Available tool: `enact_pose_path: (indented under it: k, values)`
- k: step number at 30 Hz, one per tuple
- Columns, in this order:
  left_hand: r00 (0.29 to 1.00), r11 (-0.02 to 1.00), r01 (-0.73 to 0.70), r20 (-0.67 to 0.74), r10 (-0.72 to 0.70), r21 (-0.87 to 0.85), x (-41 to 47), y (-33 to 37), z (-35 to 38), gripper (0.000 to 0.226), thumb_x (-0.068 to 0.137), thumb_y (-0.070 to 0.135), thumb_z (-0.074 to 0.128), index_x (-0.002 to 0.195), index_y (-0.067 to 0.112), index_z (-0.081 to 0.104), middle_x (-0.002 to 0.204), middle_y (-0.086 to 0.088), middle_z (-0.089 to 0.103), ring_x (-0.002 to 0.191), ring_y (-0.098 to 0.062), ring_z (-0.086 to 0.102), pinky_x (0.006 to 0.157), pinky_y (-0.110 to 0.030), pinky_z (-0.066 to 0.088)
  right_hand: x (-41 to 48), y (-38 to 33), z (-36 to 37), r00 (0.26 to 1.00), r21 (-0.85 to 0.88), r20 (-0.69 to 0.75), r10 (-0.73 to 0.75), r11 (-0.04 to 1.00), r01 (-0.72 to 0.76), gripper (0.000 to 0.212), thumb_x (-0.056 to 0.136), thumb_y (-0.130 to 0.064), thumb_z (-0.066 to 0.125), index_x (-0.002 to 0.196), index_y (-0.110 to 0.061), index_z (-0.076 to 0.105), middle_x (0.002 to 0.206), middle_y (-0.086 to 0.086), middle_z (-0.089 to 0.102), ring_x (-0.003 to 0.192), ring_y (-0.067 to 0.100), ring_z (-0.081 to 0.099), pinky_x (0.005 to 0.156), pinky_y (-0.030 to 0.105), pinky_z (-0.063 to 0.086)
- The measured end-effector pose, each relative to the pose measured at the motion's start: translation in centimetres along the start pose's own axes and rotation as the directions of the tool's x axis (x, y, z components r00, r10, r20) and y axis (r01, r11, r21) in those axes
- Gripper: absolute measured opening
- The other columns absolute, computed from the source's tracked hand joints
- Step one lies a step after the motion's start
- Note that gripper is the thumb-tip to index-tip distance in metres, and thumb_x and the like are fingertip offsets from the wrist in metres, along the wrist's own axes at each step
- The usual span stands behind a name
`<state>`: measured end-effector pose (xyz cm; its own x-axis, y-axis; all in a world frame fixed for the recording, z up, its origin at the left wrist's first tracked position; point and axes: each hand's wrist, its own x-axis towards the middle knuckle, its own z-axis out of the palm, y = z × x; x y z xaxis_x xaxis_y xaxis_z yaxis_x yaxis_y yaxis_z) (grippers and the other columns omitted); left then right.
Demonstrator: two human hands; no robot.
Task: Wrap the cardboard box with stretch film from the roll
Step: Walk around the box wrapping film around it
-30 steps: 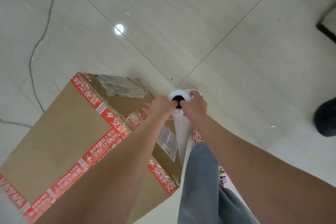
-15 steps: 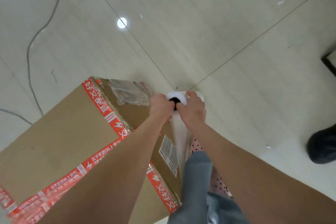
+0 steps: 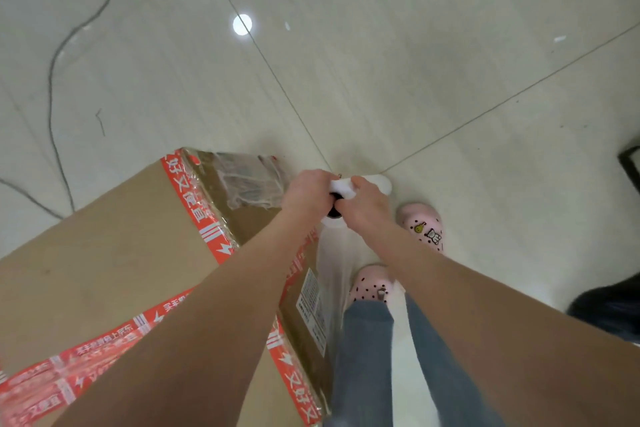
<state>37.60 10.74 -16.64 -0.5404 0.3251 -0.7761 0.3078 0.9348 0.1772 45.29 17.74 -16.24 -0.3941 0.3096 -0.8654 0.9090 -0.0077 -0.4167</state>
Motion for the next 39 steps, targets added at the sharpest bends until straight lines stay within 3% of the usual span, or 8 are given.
enact_pose_path:
  k: [6, 12, 15, 22, 25, 28, 32, 39]
  values:
    - [0.977, 0.968, 0.177, -0.088, -0.195, -0.181, 0.3, 0.8, -1.3, 0.011, 0.083, 0.014, 0.05, 0.076, 0.012, 0.058, 0.068, -0.002, 0.052, 0.072, -0.026, 0.056, 0.058, -0.028, 0.038, 1.1, -2.7, -1.2, 0.989, -0.112, -0.084, -0.119, 0.988, 0.109, 0.041, 0.085, -0.012, 0.051, 0.123, -0.022, 0.057, 0.115, 0.006, 0.062, 0.104, 0.028, 0.059, 0.077, 0.029, 0.044]
    - [0.816, 0.712, 0.481, -0.036, -0.577, -0.511, 0.8, -1.4, -2.3, 0.034, 0.086, 0.036, 0.054, 0.104, 0.009, 0.064, 0.095, -0.01, 0.066, 0.088, -0.029, 0.063, 0.068, -0.03, 0.046, 2.7, -6.2, -0.1, 0.984, -0.058, -0.032, -0.177, 0.983, 0.175, 0.053, 0.086, -0.019, 0.06, 0.137, -0.019, 0.045, 0.126, 0.007, 0.056, 0.112, 0.025, 0.056, 0.094, 0.036, 0.047]
    - [0.821, 0.683, 0.484, 0.012, -0.571, -0.547, 0.8, -1.9, -2.1, 0.037, 0.088, 0.037, 0.052, 0.106, 0.006, 0.064, 0.096, -0.01, 0.066, 0.086, -0.027, 0.063, 0.066, -0.03, 0.045, 3.0, -6.6, 0.2, 0.997, 0.012, 0.082, -0.005, 1.0, 0.004, 0.056, 0.086, -0.022, 0.059, 0.138, -0.017, 0.04, 0.12, 0.007, 0.057, 0.098, 0.025, 0.06, 0.085, 0.037, 0.053]
    - [0.987, 0.99, 0.092, -0.124, -0.105, -0.105, 3.0, -1.5, -4.4, 0.048, 0.086, 0.018, 0.051, 0.133, 0.028, 0.051, 0.119, -0.004, 0.064, 0.11, -0.026, 0.059, 0.084, -0.034, 0.049, 4.0, -6.3, -0.4, 0.997, 0.0, 0.075, 0.015, 1.0, -0.016, 0.045, 0.084, -0.009, 0.057, 0.128, -0.016, 0.052, 0.119, 0.009, 0.059, 0.105, 0.028, 0.06, 0.088, 0.043, 0.054]
    - [0.996, 0.996, 0.041, -0.086, -0.034, 0.08, 3.7, -0.5, -5.4, 0.021, 0.083, 0.013, 0.05, 0.099, 0.02, 0.062, 0.103, -0.005, 0.064, 0.099, -0.027, 0.061, 0.071, -0.031, 0.044, 4.5, -6.8, -0.6, 0.997, -0.054, 0.072, -0.009, 0.998, 0.013, 0.036, 0.083, -0.011, 0.058, 0.119, -0.017, 0.058, 0.114, 0.01, 0.063, 0.101, 0.029, 0.062, 0.085, 0.043, 0.055]
    - [0.986, 0.994, 0.109, -0.127, -0.11, -0.02, 4.1, -0.9, -5.7, 0.009, 0.081, 0.01, 0.051, 0.082, 0.015, 0.058, 0.09, -0.007, 0.064, 0.084, -0.027, 0.061, 0.064, -0.029, 0.04, 5.0, -8.5, -1.0, 0.993, -0.228, 0.08, -0.081, 0.969, 0.097, 0.024, 0.083, -0.016, 0.057, 0.106, -0.019, 0.063, 0.105, 0.005, 0.066, 0.089, 0.025, 0.062, 0.075, 0.03, 0.051]
    - [0.935, 0.914, 0.253, -0.164, -0.316, -0.317, 4.3, -2.2, -6.4, 0.008, 0.082, 0.01, 0.052, 0.076, 0.01, 0.057, 0.064, -0.003, 0.051, 0.07, -0.026, 0.054, 0.056, -0.027, 0.036, 5.4, -10.3, -1.0, 0.984, -0.209, 0.063, -0.169, 0.961, 0.179, 0.046, 0.086, -0.018, 0.058, 0.131, -0.025, 0.052, 0.124, 0.001, 0.06, 0.104, 0.022, 0.06, 0.075, 0.023, 0.04]
    - [0.84, 0.732, 0.375, -0.125, -0.527, -0.569, 3.9, -4.0, -6.9, 0.018, 0.087, 0.012, 0.055, 0.097, 0.004, 0.067, 0.085, -0.01, 0.062, 0.077, -0.026, 0.057, 0.064, -0.028, 0.04, 5.3, -11.2, 2.2, 0.991, -0.004, 0.118, -0.067, 0.998, 0.068, 0.025, 0.083, -0.018, 0.058, 0.107, -0.01, 0.059, 0.103, 0.009, 0.063, 0.089, 0.031, 0.065, 0.08, 0.046, 0.057]
